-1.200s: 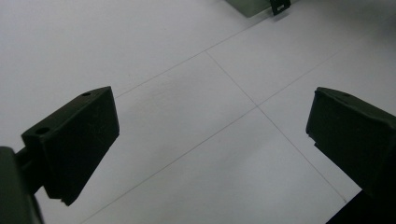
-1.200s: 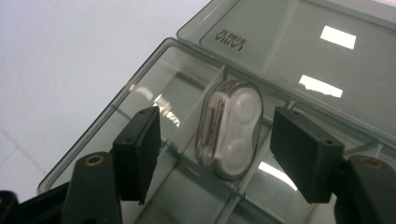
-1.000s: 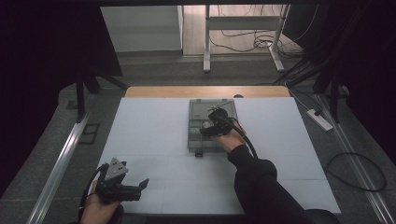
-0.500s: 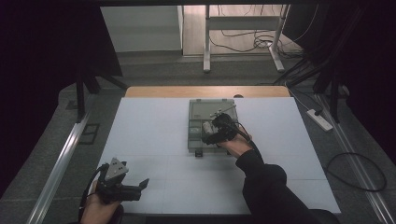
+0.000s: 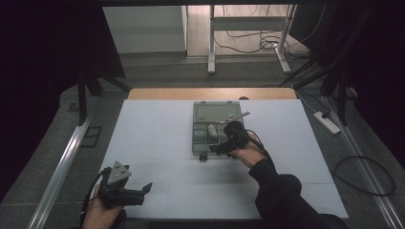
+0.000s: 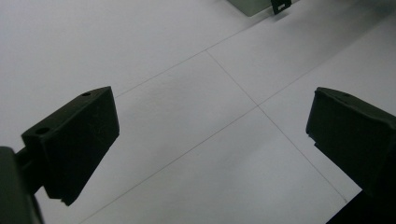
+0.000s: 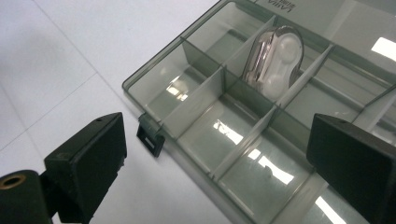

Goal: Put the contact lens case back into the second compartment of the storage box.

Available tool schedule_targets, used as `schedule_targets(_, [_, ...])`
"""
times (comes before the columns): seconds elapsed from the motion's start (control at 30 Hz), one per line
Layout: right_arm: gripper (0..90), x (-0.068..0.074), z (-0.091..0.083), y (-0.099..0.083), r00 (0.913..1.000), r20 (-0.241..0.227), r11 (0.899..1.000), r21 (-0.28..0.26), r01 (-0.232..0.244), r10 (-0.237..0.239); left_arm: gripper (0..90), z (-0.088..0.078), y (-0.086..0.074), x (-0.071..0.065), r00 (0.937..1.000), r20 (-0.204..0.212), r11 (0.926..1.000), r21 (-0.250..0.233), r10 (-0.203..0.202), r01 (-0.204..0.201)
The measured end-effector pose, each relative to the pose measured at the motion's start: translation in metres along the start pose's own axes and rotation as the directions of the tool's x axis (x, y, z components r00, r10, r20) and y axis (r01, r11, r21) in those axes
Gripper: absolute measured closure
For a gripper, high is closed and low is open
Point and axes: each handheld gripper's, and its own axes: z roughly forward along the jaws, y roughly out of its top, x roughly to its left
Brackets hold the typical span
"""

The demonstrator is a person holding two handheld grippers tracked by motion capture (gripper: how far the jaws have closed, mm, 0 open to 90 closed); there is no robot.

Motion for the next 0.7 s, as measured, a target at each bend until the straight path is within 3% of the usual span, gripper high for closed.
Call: schedule_targets(0.7, [1.3,0.005,-0.026,-0.024,0.9986,-0.021,0.999,-0.006,0.048,-0.048,2.1,-0.001,-0.001,0.001,0.9999,0.006,0.9999,-0.004,-0.009,0.009])
